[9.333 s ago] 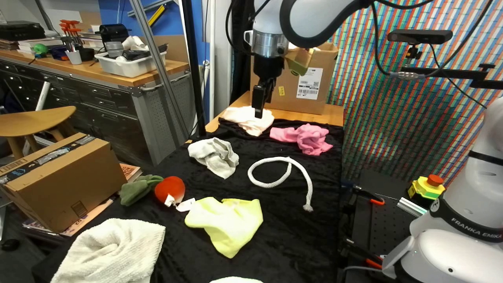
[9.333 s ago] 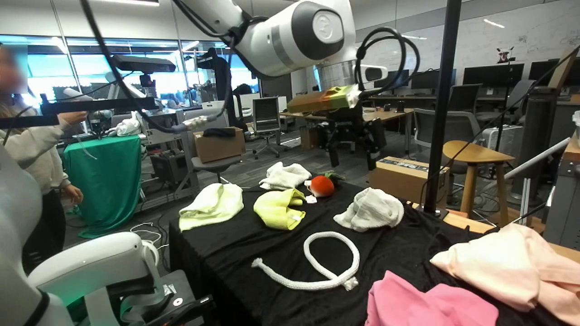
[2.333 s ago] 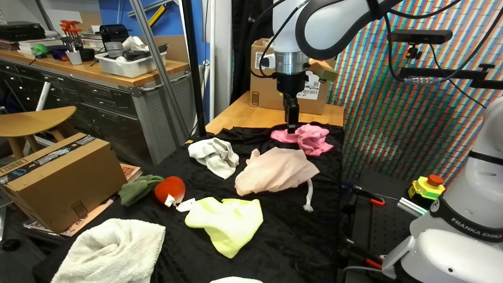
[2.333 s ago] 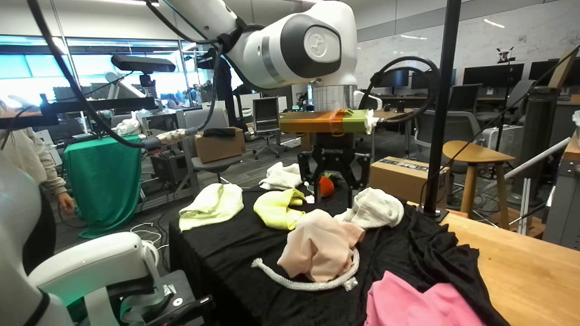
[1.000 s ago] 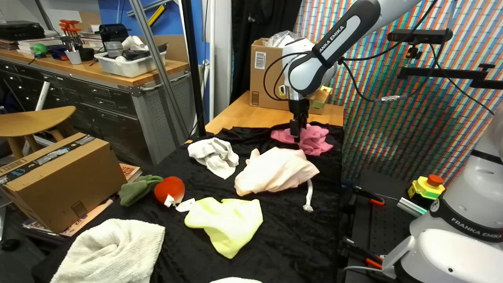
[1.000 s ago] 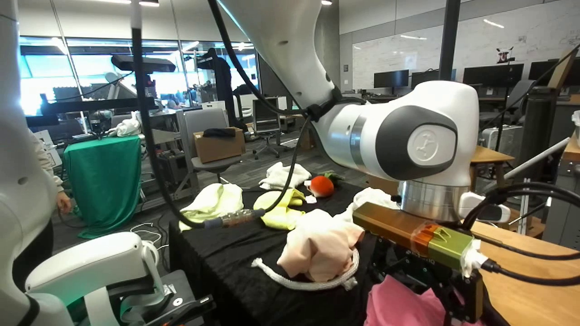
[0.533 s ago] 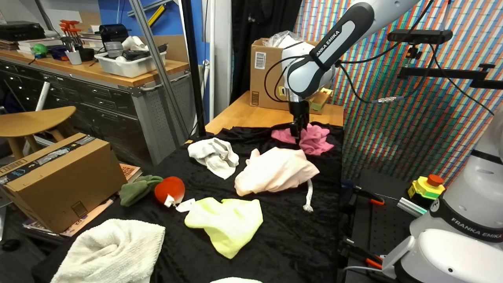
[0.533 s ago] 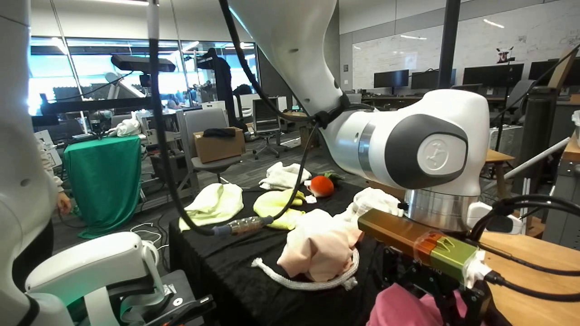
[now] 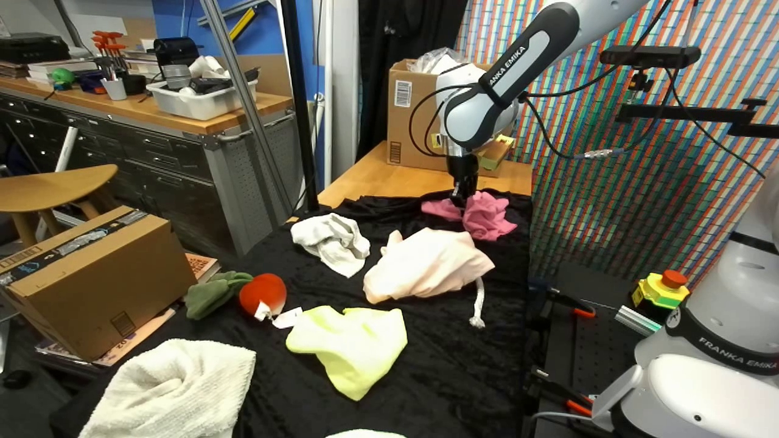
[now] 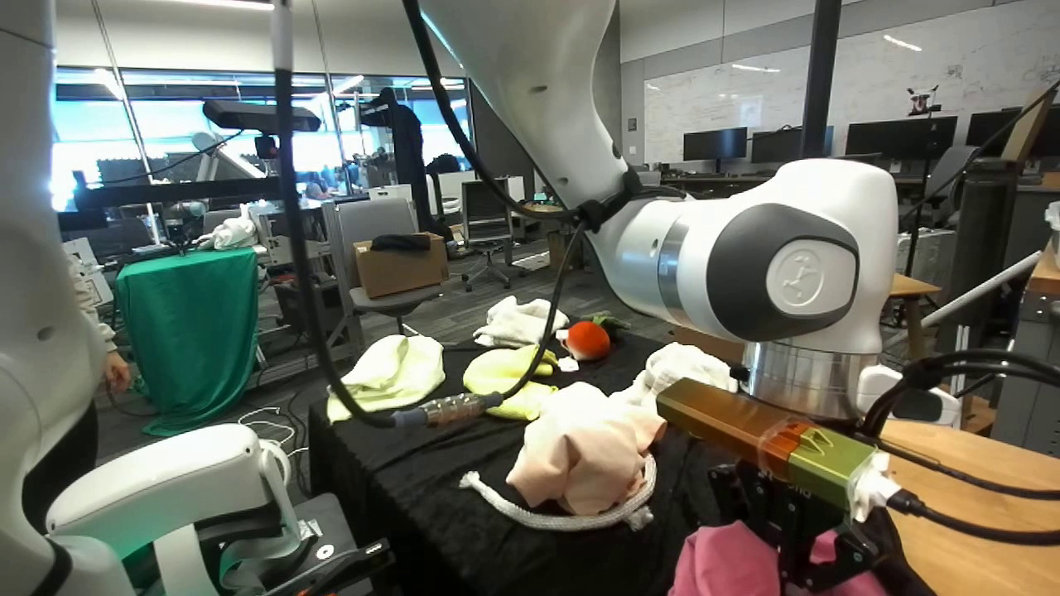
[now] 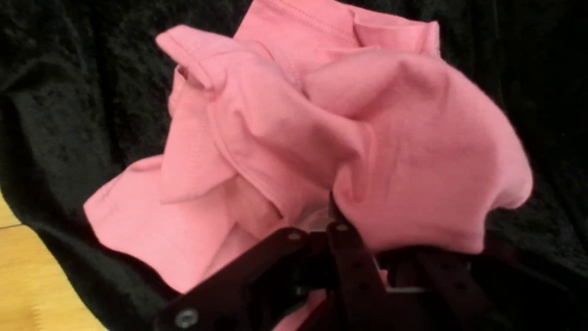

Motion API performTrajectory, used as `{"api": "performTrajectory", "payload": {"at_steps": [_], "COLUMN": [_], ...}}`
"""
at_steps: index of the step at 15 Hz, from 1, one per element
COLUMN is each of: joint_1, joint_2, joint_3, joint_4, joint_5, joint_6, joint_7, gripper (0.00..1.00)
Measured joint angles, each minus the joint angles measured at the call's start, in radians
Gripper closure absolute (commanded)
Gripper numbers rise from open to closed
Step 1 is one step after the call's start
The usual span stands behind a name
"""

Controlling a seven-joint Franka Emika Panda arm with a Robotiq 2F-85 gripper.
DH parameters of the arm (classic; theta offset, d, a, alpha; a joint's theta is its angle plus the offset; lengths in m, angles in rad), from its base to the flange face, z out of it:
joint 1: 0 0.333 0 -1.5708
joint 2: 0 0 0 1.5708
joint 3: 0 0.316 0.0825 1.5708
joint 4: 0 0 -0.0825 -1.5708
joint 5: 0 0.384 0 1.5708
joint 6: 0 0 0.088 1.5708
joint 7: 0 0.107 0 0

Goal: Put the things on one heap

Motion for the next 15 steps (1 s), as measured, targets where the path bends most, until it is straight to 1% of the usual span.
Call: {"api": "performTrajectory", "payload": {"at_steps": [1,2,7,12,15], "joint_1": [0.0,0.0,-0.002,0.006,0.034], "joint_2": [-0.002,-0.007,-0.057,-0.172,-0.263], "joint_3": [0.0,0.001,0.009,0.043,0.08], "joint_4": [0.0,0.001,0.0,-0.024,-0.059], "joint_5": [0.0,0.0,0.006,0.006,0.005], "joint_6": [-0.004,-0.011,-0.059,-0.098,-0.102], "joint_7": [-0.005,-0.014,-0.088,-0.164,-0.193], "gripper": [0.96,0.95,0.94,0.94,0.94]}}
